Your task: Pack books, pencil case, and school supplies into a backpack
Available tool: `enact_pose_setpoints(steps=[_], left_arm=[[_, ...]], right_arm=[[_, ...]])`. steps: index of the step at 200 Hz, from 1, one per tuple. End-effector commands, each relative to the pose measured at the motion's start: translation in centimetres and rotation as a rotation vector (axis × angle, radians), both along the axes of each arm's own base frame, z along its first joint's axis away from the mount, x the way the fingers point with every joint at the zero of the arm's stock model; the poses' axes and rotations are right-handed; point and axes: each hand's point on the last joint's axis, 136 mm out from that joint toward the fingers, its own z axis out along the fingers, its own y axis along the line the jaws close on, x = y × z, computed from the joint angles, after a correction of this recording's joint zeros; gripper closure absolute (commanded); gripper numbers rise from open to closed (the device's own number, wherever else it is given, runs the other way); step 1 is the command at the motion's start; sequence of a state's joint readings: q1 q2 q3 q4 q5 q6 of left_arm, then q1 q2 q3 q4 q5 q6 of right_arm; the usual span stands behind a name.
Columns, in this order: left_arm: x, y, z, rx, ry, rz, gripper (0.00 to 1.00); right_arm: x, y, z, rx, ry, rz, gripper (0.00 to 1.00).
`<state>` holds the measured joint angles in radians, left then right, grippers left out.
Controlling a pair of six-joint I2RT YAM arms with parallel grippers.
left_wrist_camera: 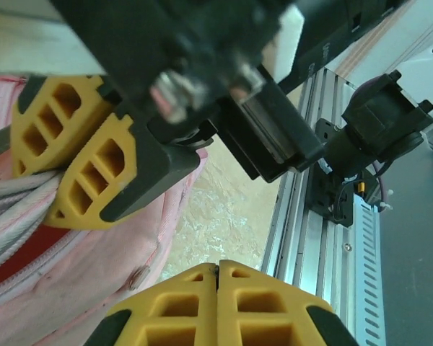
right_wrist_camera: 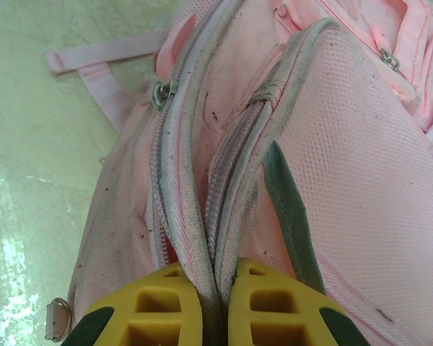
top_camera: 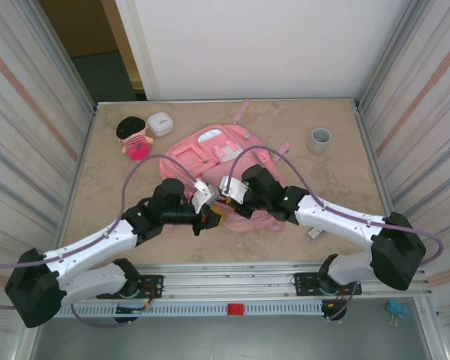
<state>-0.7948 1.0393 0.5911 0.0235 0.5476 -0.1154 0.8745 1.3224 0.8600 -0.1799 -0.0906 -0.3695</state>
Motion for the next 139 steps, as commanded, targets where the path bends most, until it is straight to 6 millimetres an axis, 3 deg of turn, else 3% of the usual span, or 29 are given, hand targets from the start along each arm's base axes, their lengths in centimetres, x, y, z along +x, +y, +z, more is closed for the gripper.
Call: enact_pose_setpoints(steps=[1,8,34,55,71,85,139], left_arm=[[1.0,-0.1,0.4,0.009,-0.054,0.034,1.00],[1.4,0.3,0.3,0.022,-0.059,0.066,0.96],[3.4,3.2,0.2,0.028,-0.084,0.254,0.58],[5.2,6.7,-0.2,-0.014,-0.036,0.428,0.46],[6.0,8.6,-1.1,-0.045,0.035,0.500,0.44],[6.1,9.0,-1.8,-0.077,0.087,0.498,0.44],[5.6,5.6,-1.9,-0.155,0.154,0.289,0.42]], right_arm=[[0.1,1.6,4.6,0.162,-0.020,0.031,1.00],[0.0,1.2,4.5,0.159,-0.015,0.023,1.00],[-0.4,-0.4,4.2,0.146,-0.001,0.024,1.00],[-0.4,-1.0,4.6,0.149,0.001,0.038,1.00],[-0.4,-1.0,5.0,0.158,0.002,0.052,1.00],[-0.4,-0.7,5.3,0.158,0.007,0.071,1.00],[-0.6,-0.1,5.6,0.158,0.026,0.099,1.00]])
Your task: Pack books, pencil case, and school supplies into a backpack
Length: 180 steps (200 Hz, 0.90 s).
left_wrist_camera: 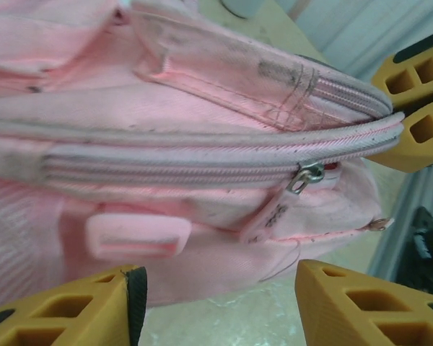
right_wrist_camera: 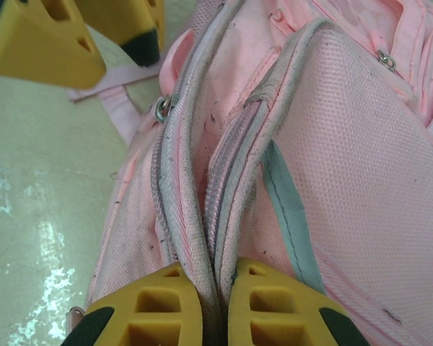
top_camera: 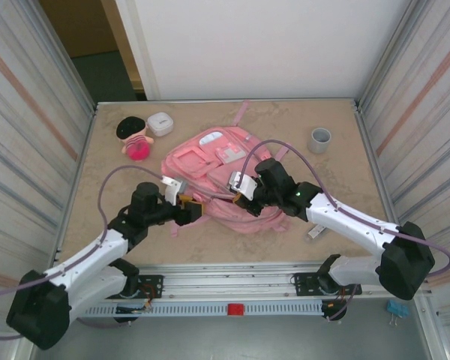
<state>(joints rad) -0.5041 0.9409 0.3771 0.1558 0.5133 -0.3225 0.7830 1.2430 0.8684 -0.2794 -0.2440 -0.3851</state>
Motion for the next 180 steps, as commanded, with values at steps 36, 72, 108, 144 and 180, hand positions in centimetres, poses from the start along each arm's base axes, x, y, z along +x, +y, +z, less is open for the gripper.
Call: enact_pose_setpoints(steps=[36,72,108,144,180], left_arm=[[-0.3,-3.4,2.3,-0.123,-0.021,-0.171,0.44],[-1.5,-5.1,3.2,-0.114,-0.083,-0.250,0.44],[-0.6,-4.9,2.5,-0.074,-0.079,-0.211,0.70],[0.1,-4.6,1.9,-0.044,-0.075,-0.166,0.74],[0.6,-4.4,1.3,-0.017,-0.073,-0.142,0.75]], right_arm=[[0.2,2.0,4.0,0.112,-0.046,0.064,1.00],[0.2,2.3,4.2,0.120,-0.040,0.066,1.00],[0.2,2.2,4.3,0.121,-0.040,0.066,1.00],[0.1,2.2,4.2,0.123,-0.035,0.066,1.00],[0.0,2.3,4.5,0.138,-0.033,0.064,1.00]])
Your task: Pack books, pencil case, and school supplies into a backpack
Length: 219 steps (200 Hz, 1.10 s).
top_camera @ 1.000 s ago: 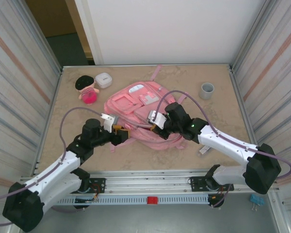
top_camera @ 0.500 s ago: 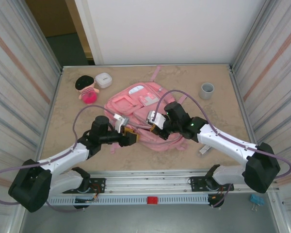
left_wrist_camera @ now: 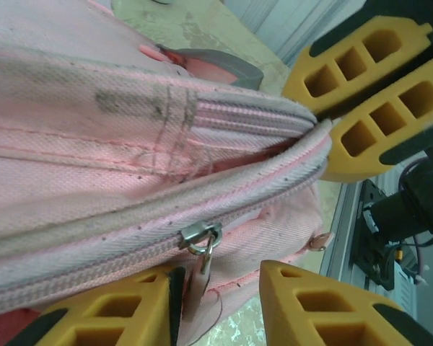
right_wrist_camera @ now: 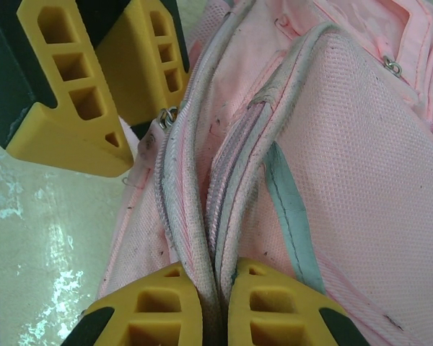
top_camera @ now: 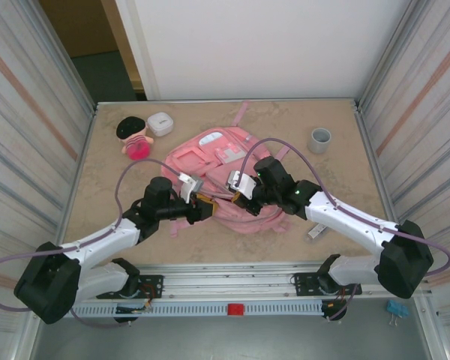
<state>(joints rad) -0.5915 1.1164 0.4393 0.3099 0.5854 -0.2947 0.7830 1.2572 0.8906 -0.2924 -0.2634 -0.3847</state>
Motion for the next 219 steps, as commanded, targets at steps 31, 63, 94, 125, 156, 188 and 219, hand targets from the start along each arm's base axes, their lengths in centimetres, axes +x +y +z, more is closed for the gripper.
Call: enact_pose_setpoints(steps=[31,63,94,125,156,188,219], left_arm=[[-0.3,-1.1,1.0,-0.003,-0.042,-0.051,0.97],[-3.3,-3.4,3.0,-0.016,-0.132,-0.191,1.00],[-5.3,-5.6,4.3,-0.002,-0.186,-0.273,1.00],[-3.1,-4.5,2.0,0.078,-0.153,-0.127,1.00],[-2.0,-2.8,-0.3,0.111,-0.095,-0.049,1.00],[-2.0,-2.5,-2.3,0.184,-0.062,-0.053,1.00],[-2.2,-2.8,-2.7,0.169,-0.048,-0.064,1.00]], right_arm=[[1.2,1.9,4.3,0.146,-0.044,-0.016,1.00],[2.4,2.2,3.6,0.141,-0.044,-0.065,1.00],[2.4,2.7,3.4,0.146,-0.045,-0.045,1.00],[1.3,1.4,3.0,0.136,-0.011,-0.065,0.73],[-0.1,-1.6,2.2,0.186,0.221,-0.300,0.48],[-1.7,-3.9,1.0,0.333,0.580,-0.657,0.44],[-2.9,-4.2,-0.4,0.521,0.849,-0.849,0.39]])
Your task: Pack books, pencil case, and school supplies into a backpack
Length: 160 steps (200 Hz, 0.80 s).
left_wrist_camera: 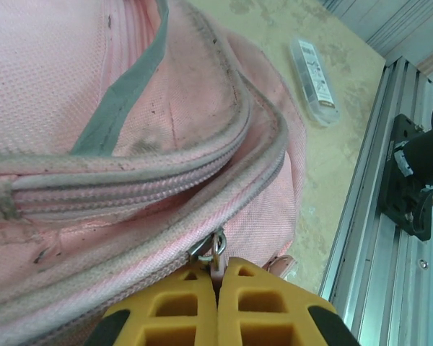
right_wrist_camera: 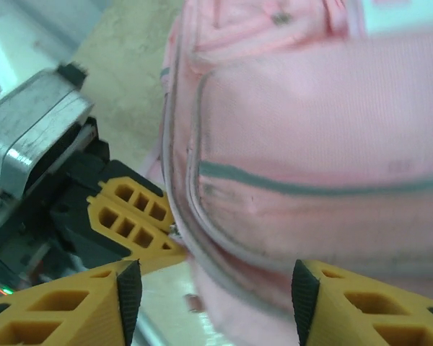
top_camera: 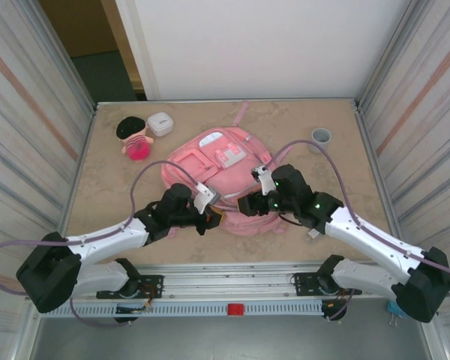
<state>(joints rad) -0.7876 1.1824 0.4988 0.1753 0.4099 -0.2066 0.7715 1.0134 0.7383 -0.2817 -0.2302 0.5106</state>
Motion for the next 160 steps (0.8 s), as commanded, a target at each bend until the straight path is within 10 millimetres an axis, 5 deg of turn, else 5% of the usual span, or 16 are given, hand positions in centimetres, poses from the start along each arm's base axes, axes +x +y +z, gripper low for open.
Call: enact_pose_setpoints(steps=[1,61,107,131,160], left_arm=[[0.6,-0.1,0.2,-0.015,-0.026,0.016,1.00],[0.8,-0.2,0.9,-0.034,-0.041,0.017,1.00],[0.3,0.1,1.1,-0.034,-0.051,0.009,1.00],[0.1,0.6,1.0,-0.013,-0.059,0.010,1.00],[0.1,1.3,1.1,0.002,-0.082,0.029,1.00]], right_arm=[[-0.7,-0.9,-1.8,0.176,0.310,-0.255,0.38],[0.5,0.0,-4.1,0.397,0.514,-0.420,0.28],[3.4,1.0,-4.1,0.514,0.524,-0.462,0.36],[4.4,-0.4,-4.5,0.500,0.494,-0.537,0.48],[4.9,-3.7,-5.5,0.458,0.475,-0.617,0.47]])
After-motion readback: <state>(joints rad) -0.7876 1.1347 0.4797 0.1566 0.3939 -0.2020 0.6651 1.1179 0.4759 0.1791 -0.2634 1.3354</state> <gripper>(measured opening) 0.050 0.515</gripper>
